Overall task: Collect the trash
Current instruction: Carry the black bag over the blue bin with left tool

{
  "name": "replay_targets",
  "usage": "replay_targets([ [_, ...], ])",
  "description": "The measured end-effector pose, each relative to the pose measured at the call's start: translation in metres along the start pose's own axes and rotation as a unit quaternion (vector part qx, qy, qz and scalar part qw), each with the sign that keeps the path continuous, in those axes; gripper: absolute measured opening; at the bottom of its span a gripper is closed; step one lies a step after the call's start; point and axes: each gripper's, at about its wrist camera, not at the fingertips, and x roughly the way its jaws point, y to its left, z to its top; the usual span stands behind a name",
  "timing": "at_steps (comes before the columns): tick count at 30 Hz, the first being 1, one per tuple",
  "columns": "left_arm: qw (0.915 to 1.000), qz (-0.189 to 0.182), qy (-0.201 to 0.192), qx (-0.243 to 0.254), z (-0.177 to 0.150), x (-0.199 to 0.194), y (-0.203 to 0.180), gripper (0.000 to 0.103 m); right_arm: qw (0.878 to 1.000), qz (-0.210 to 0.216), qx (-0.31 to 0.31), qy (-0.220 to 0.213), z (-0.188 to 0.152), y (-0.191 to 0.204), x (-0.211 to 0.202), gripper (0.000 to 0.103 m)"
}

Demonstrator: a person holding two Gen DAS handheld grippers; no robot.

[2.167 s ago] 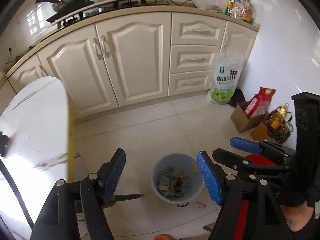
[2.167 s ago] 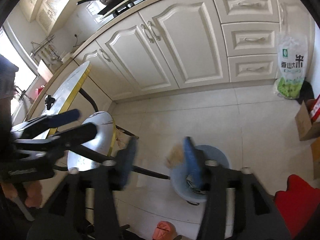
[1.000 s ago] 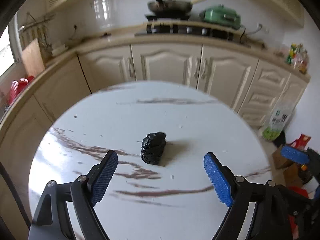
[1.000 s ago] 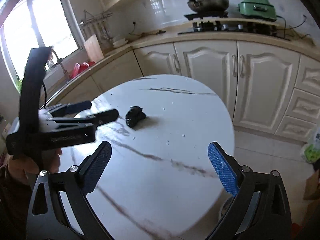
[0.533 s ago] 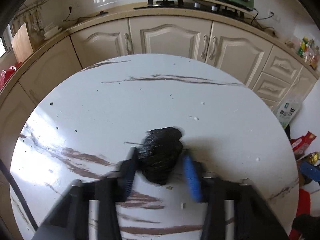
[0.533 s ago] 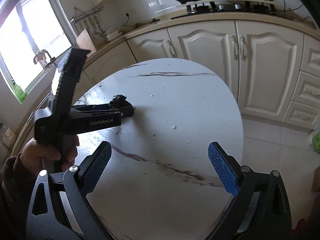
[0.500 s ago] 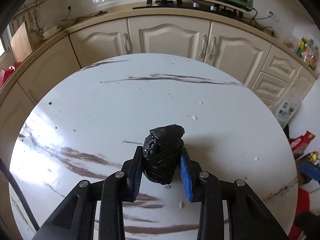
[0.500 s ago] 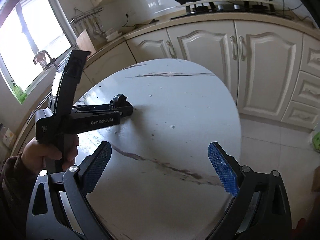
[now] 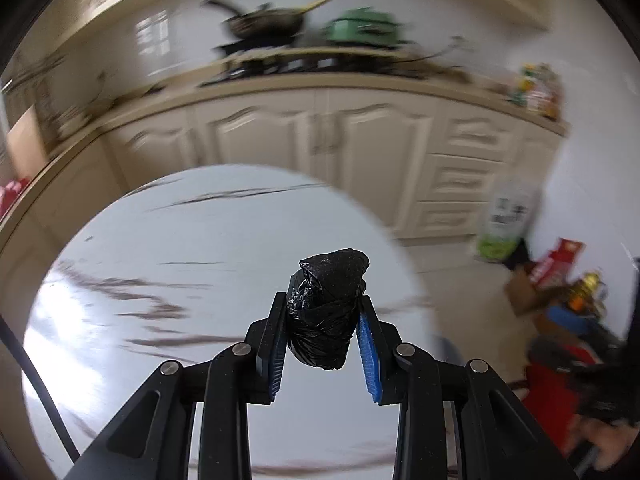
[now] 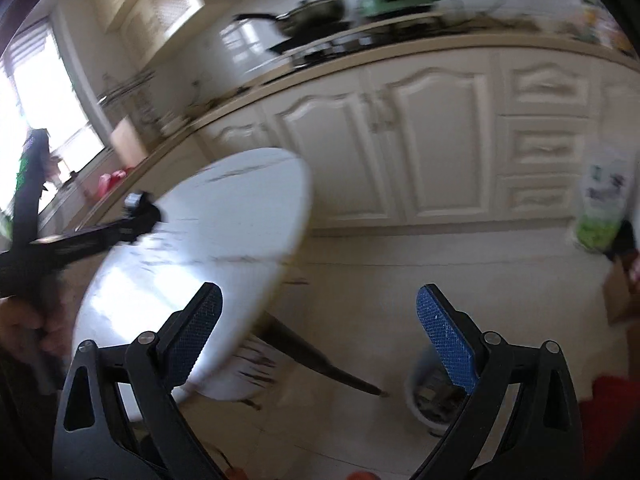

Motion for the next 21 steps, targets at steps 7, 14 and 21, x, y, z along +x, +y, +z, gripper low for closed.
replay_targets([
  [7, 0.9943, -0.077, 0.031, 0.067, -0.034, 0.048, -0.117, 0.029, 0.989, -0.095, 0.107, 0.032, -0.089, -0.119, -0.006, 0.100],
  [14, 0.9825, -0.088, 0.135, 0.094, -0.075, 0.184, -0.161, 0.029, 0.962, -0.171, 0.177, 0.118, -0.183, -0.214, 0.058, 0.100],
  [21, 0.9740, -0.072, 0.194, 0.092, -0.108, 0.288, -0.159, 0.029, 0.905, -0.227, 0.310, 0.180, -0.292, -0.296, 0.121, 0.098],
])
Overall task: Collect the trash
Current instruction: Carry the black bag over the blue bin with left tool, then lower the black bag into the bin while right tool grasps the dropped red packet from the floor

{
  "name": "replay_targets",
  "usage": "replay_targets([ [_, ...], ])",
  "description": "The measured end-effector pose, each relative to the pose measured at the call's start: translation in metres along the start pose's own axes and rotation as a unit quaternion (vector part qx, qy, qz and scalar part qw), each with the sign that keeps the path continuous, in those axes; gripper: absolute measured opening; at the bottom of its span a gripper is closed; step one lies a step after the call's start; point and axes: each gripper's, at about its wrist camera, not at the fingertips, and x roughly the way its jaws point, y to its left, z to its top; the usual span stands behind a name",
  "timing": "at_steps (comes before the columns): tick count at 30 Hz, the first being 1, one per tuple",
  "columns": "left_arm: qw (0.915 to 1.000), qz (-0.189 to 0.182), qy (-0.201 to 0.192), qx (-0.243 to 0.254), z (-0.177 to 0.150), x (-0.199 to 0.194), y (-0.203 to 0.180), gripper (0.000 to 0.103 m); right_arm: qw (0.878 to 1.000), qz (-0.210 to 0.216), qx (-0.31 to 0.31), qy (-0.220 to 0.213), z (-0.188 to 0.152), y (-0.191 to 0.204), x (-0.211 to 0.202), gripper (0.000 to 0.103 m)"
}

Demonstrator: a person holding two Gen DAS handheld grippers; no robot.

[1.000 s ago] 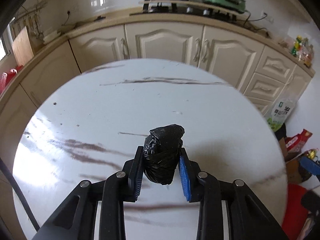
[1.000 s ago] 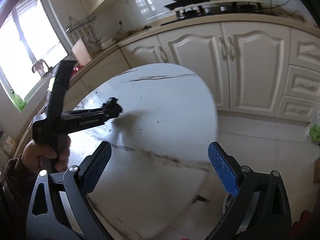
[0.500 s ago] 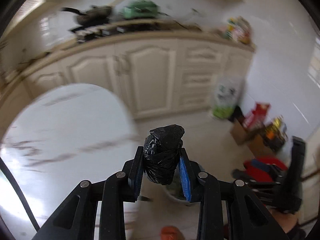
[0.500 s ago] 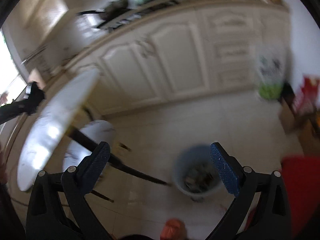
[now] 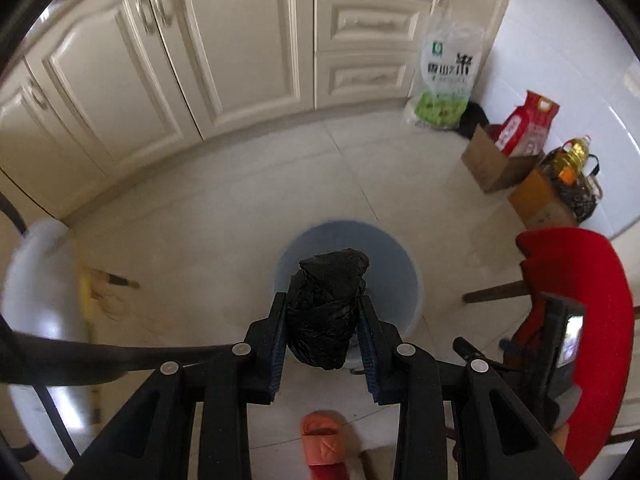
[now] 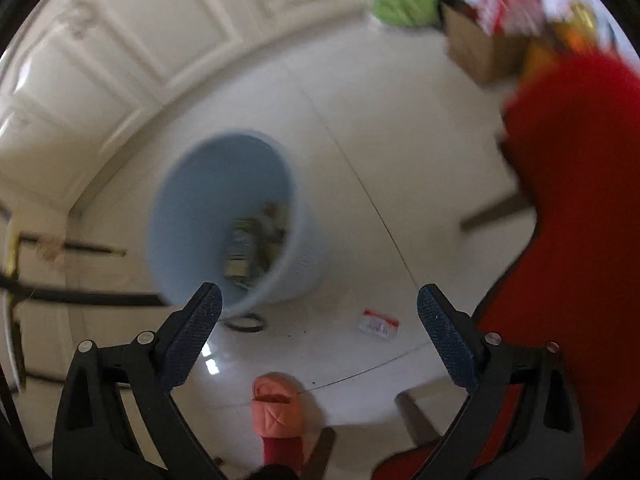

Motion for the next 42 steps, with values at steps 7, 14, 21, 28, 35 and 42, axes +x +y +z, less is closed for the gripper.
replay_targets([
  [7, 0.9996, 0.005, 0.026, 0.000, 0.004, 0.075, 0.008, 0.029, 0.985, 0.007, 0.162, 0.054, -0.031, -0.066, 0.081, 0.098],
  [14, 0.9992, -0.002, 0.040, -0.008, -0.002, 0.150, 0.020, 0.029, 0.959, 0.007, 0.261, 0.113, -0.056, -0.095, 0.166, 0.098],
  [21, 0.9996, -0.004, 0.028, -0.007, 0.004, 0.178, 0.010, 0.029, 0.884, 0.064, 0.448, 0.118, -0.099, -0.134, 0.228, 0.098],
  [28, 0.9985, 0.004, 0.054, 0.006, -0.019, 0.213, 0.011, 0.029, 0.851, 0.059, 0.511, 0.102, -0.111, -0.150, 0.256, 0.088],
  [35, 0.9973, -0.016, 0.071, 0.008, -0.017, 0.260, 0.006, 0.029, 0.815, 0.073, 0.566, 0.103, -0.131, -0.154, 0.272, 0.073],
  [42, 0.9958, -0.015, 0.088, 0.016, -0.017, 0.296, 0.001, 0.029, 0.823, 0.029, 0.559, 0.090, -0.126, -0.158, 0.262, 0.064],
])
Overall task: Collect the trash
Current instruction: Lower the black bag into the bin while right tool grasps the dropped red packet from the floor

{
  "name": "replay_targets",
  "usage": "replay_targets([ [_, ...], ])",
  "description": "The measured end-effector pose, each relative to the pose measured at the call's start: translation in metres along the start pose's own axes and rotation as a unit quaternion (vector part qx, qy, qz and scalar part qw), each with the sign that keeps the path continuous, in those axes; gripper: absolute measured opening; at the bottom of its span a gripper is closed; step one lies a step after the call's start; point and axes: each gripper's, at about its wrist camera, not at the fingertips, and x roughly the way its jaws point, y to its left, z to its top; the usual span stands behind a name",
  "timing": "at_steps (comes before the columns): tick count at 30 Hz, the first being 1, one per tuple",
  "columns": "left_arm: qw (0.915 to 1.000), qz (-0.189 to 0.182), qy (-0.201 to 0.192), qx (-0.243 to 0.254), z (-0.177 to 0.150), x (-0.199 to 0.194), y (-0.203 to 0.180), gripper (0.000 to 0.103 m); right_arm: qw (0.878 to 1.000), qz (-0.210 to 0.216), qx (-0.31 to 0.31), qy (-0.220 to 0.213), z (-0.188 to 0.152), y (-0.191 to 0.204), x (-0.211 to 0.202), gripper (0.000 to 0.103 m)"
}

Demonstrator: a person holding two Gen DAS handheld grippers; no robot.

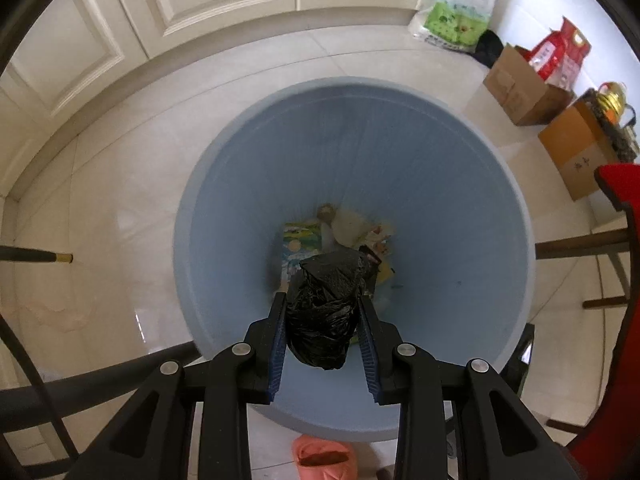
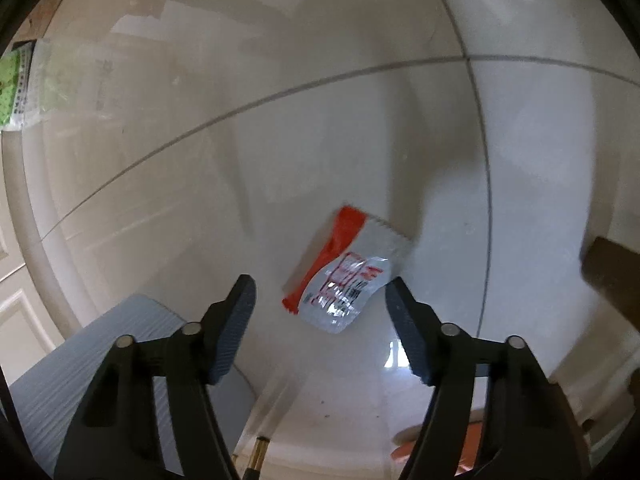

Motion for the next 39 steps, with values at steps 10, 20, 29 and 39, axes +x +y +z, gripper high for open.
replay_targets([
  [10, 0.9999, -0.006, 0.010, -0.003, 0.004, 0.012, 0.000, 0.030, 0.986, -0.097, -0.133, -0.011, -0.020, 0.024, -0.007, 0.063],
  [20, 0.9997, -0.022, 0.004, 0.003, -0.002, -0.003, 0.005, 0.030, 0.942, -0.099, -0.319, 0.005, -0.041, 0.062, -0.015, 0.035],
  [29, 0.9997, -0.022, 0.011, 0.001, -0.012, -0.007, 0.013, 0.030, 0.950, -0.104, -0.295, 0.003, -0.064, 0.068, -0.025, 0.053],
  [39, 0.9998, 0.003, 0.017, 0.008, -0.012, 0.006, 0.014, 0.030, 0.889, -0.166, -0.427, 0.000, -0.117, 0.121, -0.003, 0.033],
])
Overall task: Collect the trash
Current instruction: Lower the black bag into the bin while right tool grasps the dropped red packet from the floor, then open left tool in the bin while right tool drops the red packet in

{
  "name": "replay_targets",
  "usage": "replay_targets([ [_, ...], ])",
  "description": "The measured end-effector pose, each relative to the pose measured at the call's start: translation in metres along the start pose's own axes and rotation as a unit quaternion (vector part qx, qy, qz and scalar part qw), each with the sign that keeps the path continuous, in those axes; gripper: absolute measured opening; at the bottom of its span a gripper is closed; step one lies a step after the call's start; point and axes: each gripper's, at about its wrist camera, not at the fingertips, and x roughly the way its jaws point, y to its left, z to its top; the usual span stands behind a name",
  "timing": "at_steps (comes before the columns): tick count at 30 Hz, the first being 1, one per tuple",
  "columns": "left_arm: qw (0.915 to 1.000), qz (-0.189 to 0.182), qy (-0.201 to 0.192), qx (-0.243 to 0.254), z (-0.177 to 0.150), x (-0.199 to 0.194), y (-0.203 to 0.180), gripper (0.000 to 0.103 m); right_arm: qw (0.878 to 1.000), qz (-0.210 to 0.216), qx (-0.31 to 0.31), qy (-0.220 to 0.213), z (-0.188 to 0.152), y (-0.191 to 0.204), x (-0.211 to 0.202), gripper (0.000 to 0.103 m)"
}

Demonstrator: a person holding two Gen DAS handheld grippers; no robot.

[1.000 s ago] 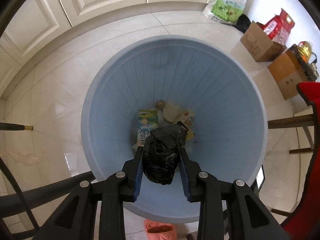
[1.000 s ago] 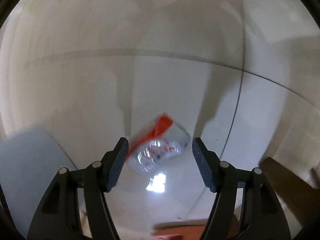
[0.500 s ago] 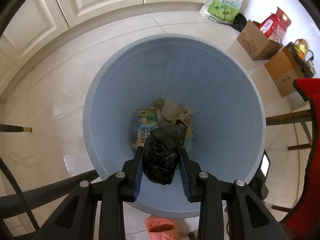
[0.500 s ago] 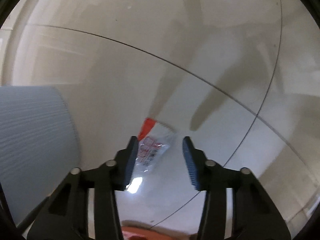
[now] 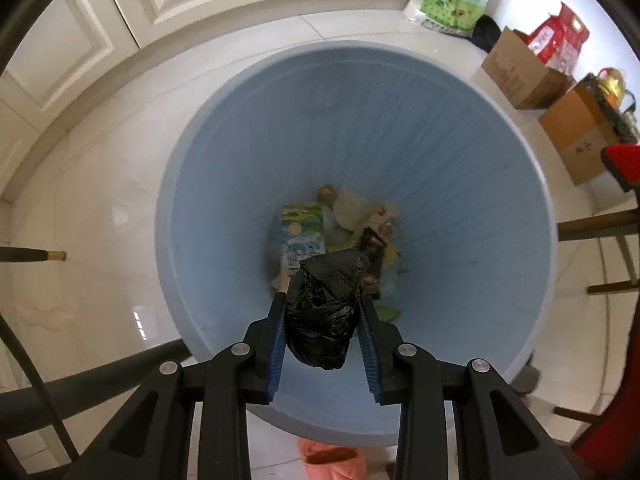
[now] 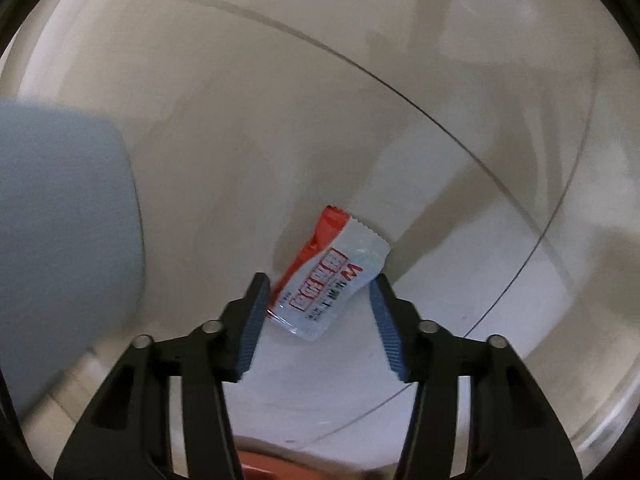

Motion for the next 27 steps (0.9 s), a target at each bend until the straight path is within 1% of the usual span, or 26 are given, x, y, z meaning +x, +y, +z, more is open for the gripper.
replay_targets([
  [1, 1.0000, -0.004, 0.000, -0.001, 0.000, 0.001, 0.000, 0.030, 1.000, 0.003, -0.006, 0.000, -0.012, 0.001, -0.001, 0.030],
  [2, 1.0000, -0.003, 0.001, -0.001, -0.001, 0.002, 0.002, 0.030, 1.000, 0.020, -0.001, 0.002, -0.014, -0.002, -0.004, 0.026],
  [3, 1.0000, 0.004, 0.001, -0.002, -0.002, 0.003, 0.001, 0.030, 1.000, 0.025, 0.004, 0.005, -0.017, -0.006, -0.005, 0.023],
  [7, 0.9999, 0.015, -0.001, 0.008, -0.004, 0.007, -0.002, 0.030, 0.999, 0.028, 0.008, 0.014, -0.019, -0.009, -0.017, 0.021],
  [8, 0.9998, 0.016, 0.000, 0.011, -0.005, 0.008, 0.001, 0.030, 0.999, 0.033, 0.012, 0.010, -0.019, -0.010, -0.019, 0.020],
  [9, 0.9998, 0.017, 0.000, 0.012, -0.005, 0.008, 0.001, 0.030, 0.999, 0.045, 0.015, 0.005, -0.013, -0.005, -0.027, 0.020],
  [10, 0.9998, 0.016, 0.000, 0.012, -0.005, 0.008, 0.001, 0.030, 0.999, 0.053, 0.012, -0.001, -0.014, 0.001, -0.036, 0.020],
  [11, 0.9998, 0.014, -0.002, 0.012, -0.005, 0.008, 0.001, 0.030, 0.998, 0.058, 0.011, -0.013, -0.016, 0.005, -0.047, 0.020],
  [13, 0.9998, 0.016, -0.002, 0.011, -0.006, 0.010, 0.005, 0.030, 0.996, 0.081, 0.008, -0.041, -0.015, 0.017, -0.074, 0.020],
  [14, 0.9998, 0.015, -0.003, 0.012, -0.007, 0.009, 0.010, 0.030, 0.995, 0.086, -0.001, -0.053, -0.015, 0.024, -0.086, 0.020],
  [15, 0.9998, 0.016, -0.004, 0.011, -0.007, 0.009, 0.010, 0.030, 0.993, 0.090, -0.025, -0.074, -0.013, 0.038, -0.105, 0.020],
  [16, 0.9998, 0.016, -0.003, 0.013, -0.008, 0.009, 0.013, 0.030, 0.989, 0.088, -0.060, -0.099, -0.013, 0.056, -0.130, 0.020],
  [18, 0.9998, 0.015, -0.004, 0.009, -0.008, 0.009, 0.015, 0.030, 0.983, 0.082, -0.100, -0.133, -0.015, 0.081, -0.165, 0.020],
  [20, 0.9998, 0.016, -0.004, 0.011, -0.009, 0.007, 0.018, 0.030, 0.970, 0.071, -0.146, -0.179, -0.021, 0.105, -0.204, 0.020],
  [22, 0.9997, 0.018, -0.005, 0.013, -0.010, 0.006, 0.020, 0.030, 0.959, 0.059, -0.181, -0.211, -0.031, 0.131, -0.236, 0.020],
  [23, 0.9998, 0.016, -0.004, 0.013, -0.010, 0.006, 0.021, 0.030, 0.955, 0.060, -0.190, -0.220, -0.037, 0.137, -0.246, 0.020],
  [26, 0.9997, 0.018, -0.008, 0.017, -0.011, 0.004, 0.025, 0.030, 0.934, 0.046, -0.232, -0.269, -0.057, 0.170, -0.285, 0.020],
  [27, 0.9997, 0.016, -0.008, 0.018, -0.011, 0.004, 0.026, 0.030, 0.928, 0.044, -0.244, -0.279, -0.061, 0.172, -0.290, 0.020],
])
